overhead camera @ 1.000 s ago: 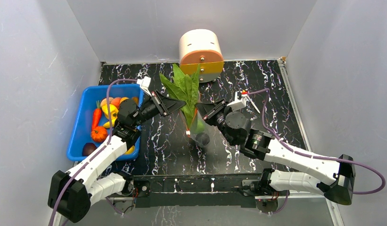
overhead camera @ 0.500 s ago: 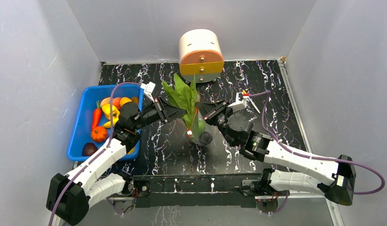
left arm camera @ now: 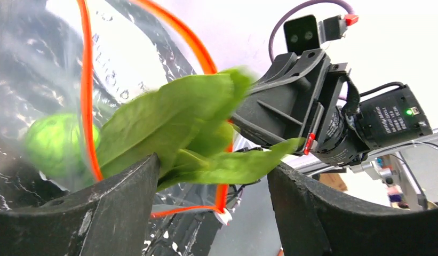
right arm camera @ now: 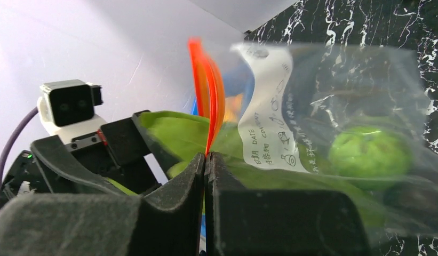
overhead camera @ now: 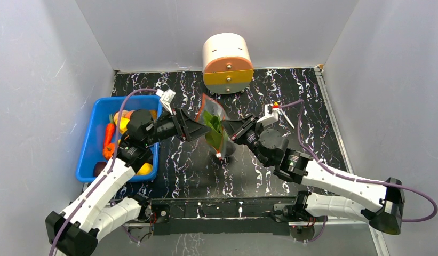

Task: Place the food in the zip-top bag and seal the zipper
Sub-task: Place the fake vegetable in the zipper food storage bag.

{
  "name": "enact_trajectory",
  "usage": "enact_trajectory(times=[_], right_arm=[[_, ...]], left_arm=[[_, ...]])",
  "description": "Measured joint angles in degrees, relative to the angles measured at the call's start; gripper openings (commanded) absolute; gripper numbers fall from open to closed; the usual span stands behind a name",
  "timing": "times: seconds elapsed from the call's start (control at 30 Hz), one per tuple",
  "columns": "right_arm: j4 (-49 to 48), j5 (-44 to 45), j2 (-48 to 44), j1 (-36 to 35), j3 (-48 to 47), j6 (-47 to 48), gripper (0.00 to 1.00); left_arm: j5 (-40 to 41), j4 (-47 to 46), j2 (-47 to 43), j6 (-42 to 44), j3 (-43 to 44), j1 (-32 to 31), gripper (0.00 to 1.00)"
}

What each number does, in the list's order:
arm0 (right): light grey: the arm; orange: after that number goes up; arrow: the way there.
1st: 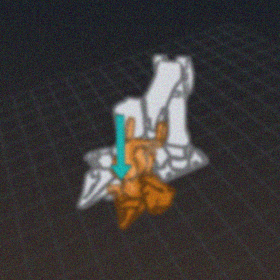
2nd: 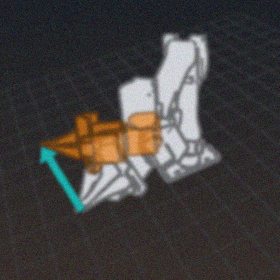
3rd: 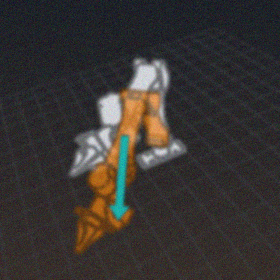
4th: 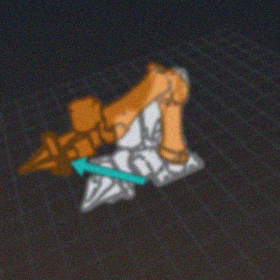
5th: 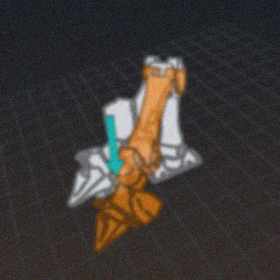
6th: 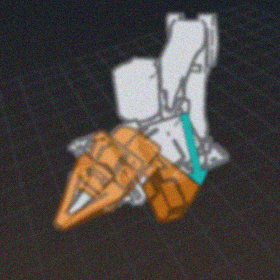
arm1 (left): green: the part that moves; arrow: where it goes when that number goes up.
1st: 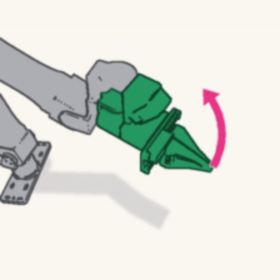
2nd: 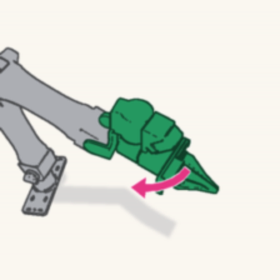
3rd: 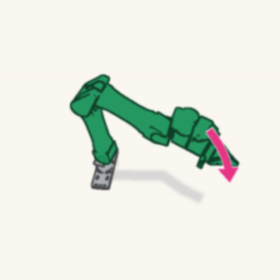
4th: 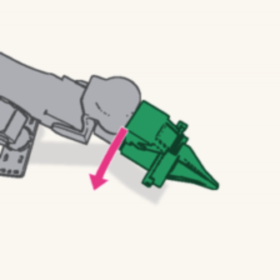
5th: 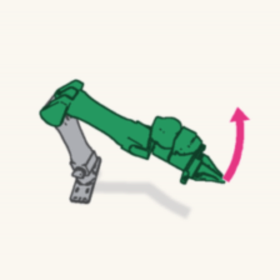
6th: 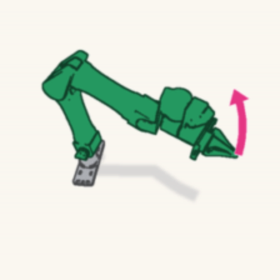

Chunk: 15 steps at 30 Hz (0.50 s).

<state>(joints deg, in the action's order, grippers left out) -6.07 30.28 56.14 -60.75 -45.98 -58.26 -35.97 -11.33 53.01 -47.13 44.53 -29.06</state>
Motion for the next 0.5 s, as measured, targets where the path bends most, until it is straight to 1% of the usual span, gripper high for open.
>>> enact_trajectory(times=[0.1,0.17,0.23,0.3,0.43,0.5], right_arm=[[1.42,-0.96,-1.42,0.00,0.00,0.44,0.00],[1.99,-1.60,-2.08,0.02,0.00,1.03,0.00],[2.43,-2.34,-2.08,0.00,-0.09,1.60,0.00],[2.93,-3.19,-1.73,0.00,-0.11,2.21,0.00],[4.20,-5.22,-1.16,0.00,-0.11,2.34,0.00],[5.09,-5.46,-1.20,0.00,-0.11,1.86,0.00]], left_arm=[[1.51,4.35,-2.16,2.51,2.25,-0.04,0.66],[1.97,5.84,-2.25,3.58,3.06,-0.04,0.60],[1.99,6.99,-1.29,4.37,3.65,-0.04,0.56],[1.84,7.96,0.07,5.25,3.80,-0.04,0.55],[2.23,11.26,1.62,7.58,3.85,-0.04,0.62],[3.41,13.77,1.64,8.72,4.50,-0.04,0.63]])
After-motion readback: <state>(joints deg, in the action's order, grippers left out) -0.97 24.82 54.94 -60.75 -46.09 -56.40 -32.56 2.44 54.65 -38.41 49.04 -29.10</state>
